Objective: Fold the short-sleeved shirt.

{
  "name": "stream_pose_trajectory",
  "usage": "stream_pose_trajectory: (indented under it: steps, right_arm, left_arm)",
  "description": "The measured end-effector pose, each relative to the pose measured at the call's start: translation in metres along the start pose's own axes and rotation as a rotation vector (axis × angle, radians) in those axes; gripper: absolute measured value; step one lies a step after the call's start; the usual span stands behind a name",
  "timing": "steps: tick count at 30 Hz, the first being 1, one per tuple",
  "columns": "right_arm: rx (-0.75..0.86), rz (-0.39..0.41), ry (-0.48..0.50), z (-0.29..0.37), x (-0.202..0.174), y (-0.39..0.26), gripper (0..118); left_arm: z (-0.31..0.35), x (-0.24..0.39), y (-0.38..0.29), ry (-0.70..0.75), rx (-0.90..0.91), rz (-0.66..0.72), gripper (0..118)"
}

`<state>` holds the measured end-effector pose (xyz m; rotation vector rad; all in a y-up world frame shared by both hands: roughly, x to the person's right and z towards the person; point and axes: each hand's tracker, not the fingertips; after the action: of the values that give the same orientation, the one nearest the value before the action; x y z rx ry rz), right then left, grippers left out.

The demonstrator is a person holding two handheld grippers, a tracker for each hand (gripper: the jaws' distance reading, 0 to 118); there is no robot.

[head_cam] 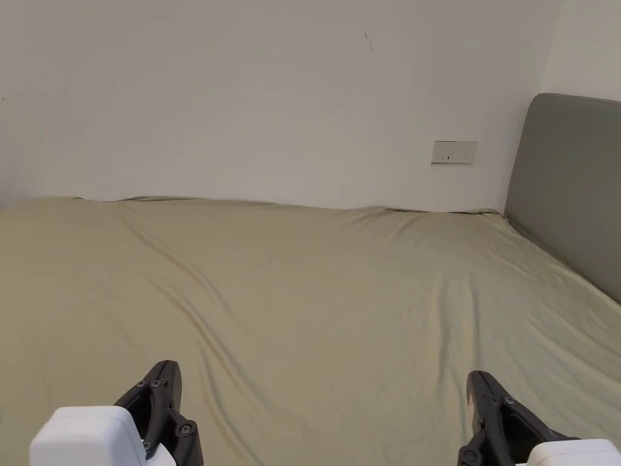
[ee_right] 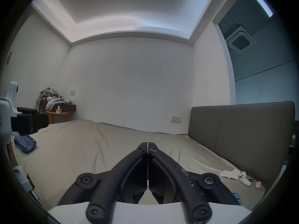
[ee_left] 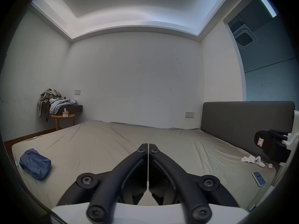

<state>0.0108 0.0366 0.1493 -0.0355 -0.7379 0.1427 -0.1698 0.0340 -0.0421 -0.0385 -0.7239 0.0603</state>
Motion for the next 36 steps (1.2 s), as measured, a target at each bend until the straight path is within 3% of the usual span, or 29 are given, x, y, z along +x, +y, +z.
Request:
stream_pose_trajectory:
  steps: [18, 23, 24, 25, 26, 27, 28, 29, 36]
  right_arm:
    - [0.003, -0.001, 0.007, 0.000, -0.002, 0.001, 3]
    - [0.007, -0.002, 0.009, 0.001, -0.002, 0.001, 3]
    - [0.022, -0.009, 0.004, 0.003, -0.002, 0.002, 17]
    - [0.033, -0.025, 0.009, 0.004, -0.001, 0.002, 41]
    - [0.026, -0.034, 0.020, 0.002, 0.000, 0.004, 75]
    - [0.002, -0.038, 0.037, -0.001, 0.001, 0.005, 118]
    - [0.009, -0.075, 0.091, 0.000, 0.002, 0.000, 118]
    - [0.052, -0.037, 0.036, 0.001, 0.005, -0.002, 118]
    - [0.045, -0.004, 0.027, -0.002, 0.005, -0.003, 118]
  left_arm:
    - [0.000, 0.000, 0.001, 0.001, -0.002, -0.009, 0]
    - [0.002, -0.001, 0.001, -0.001, 0.013, -0.011, 5]
    - [0.003, -0.002, 0.002, -0.008, 0.022, -0.008, 21]
    - [0.003, -0.002, 0.001, -0.013, 0.034, -0.003, 50]
    - [0.003, -0.002, 0.002, -0.007, 0.032, 0.000, 90]
    - [0.001, -0.002, 0.002, 0.000, 0.021, 0.002, 118]
    - [0.007, -0.002, 0.000, -0.047, 0.050, -0.037, 114]
    - [0.009, 0.000, -0.002, 0.006, 0.054, -0.026, 118]
    - [0.008, 0.001, 0.003, 0.012, 0.066, -0.043, 118]
